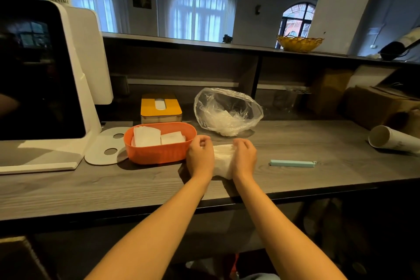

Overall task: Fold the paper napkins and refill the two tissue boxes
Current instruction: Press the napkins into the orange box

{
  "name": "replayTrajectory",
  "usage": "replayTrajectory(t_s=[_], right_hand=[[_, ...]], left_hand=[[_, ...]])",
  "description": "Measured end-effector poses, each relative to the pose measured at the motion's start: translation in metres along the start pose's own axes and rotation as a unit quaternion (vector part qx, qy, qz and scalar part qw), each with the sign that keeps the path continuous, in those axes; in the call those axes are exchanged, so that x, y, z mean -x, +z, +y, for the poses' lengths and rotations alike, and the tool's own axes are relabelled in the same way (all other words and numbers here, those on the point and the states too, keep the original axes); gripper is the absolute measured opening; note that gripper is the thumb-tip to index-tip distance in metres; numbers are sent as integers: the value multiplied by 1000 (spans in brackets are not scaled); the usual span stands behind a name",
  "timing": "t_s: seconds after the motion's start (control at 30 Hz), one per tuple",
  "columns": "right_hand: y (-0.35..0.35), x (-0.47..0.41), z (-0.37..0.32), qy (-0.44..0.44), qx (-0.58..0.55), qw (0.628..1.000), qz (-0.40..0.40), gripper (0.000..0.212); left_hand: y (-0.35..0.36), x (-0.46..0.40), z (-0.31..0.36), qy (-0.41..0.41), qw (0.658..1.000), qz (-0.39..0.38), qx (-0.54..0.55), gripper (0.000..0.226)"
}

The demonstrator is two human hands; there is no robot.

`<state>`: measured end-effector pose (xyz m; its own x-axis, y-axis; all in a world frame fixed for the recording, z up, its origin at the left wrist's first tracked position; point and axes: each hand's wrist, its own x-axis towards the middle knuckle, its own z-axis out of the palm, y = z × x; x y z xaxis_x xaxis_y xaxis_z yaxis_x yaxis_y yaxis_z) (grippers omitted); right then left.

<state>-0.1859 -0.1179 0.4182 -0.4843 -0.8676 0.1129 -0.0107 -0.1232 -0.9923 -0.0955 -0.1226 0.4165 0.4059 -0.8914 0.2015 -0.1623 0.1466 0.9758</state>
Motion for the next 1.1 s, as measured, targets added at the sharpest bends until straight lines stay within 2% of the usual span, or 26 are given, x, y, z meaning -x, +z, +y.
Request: replayTrajectory(t_s=[0.1, 0.2, 0.27, 0.33, 0.43, 0.5, 0.53, 0.6, 0.63, 0.7, 0.73, 0.87, 0.97, 1.1], right_hand=[[-2, 0, -1, -37, 30, 996, -69, 20], [1, -2, 5, -35, 85, 995, -36, 37], [2, -4, 6, -46, 95, 994, -6, 46], [1, -8, 3, -49, 72, 996, 8, 51], [-3, -12, -9, -44, 44, 998, 3, 49], [-3, -11, -23, -24, 17, 999, -31, 41], [-3, -10, -32, -1, -13, 998, -65, 35], [-4, -9, -46, 47, -56, 983, -168, 29], [-5, -9, -52, 63, -51, 970, -228, 36], [-4, -10, -58, 81, -30, 939, -334, 40], [-1, -10, -60, 87, -28, 931, -354, 35], [21, -1, -71, 106, -83, 950, -280, 19], [47, 4, -75, 105, -54, 965, -233, 14], [91, 13, -87, 151, 12, 962, -225, 41]], left_hand=[[1, -2, -1, 17, 998, -28, -45, 13], [2, -7, -1, 0, 997, -15, -71, 21], [1, -6, 1, 39, 995, -38, -82, 28], [-5, -2, 5, 92, 989, -98, -69, 31], [-28, -3, 15, 159, 955, -231, -94, 19], [-44, -11, 23, 186, 922, -295, -166, 36], [-50, -15, 27, 182, 920, -300, -174, 41], [-63, -20, 34, 130, 952, -262, -91, 40], [-68, -21, 37, 93, 969, -229, -29, 37], [-75, -25, 41, 34, 984, -171, 42, 34], [-79, -28, 41, 14, 986, -159, 48, 34], [-96, -35, 51, -65, 971, -229, 10, 29], [-105, -44, 62, -139, 958, -250, 16, 25], [-101, -60, 66, -189, 960, -205, 9, 46]])
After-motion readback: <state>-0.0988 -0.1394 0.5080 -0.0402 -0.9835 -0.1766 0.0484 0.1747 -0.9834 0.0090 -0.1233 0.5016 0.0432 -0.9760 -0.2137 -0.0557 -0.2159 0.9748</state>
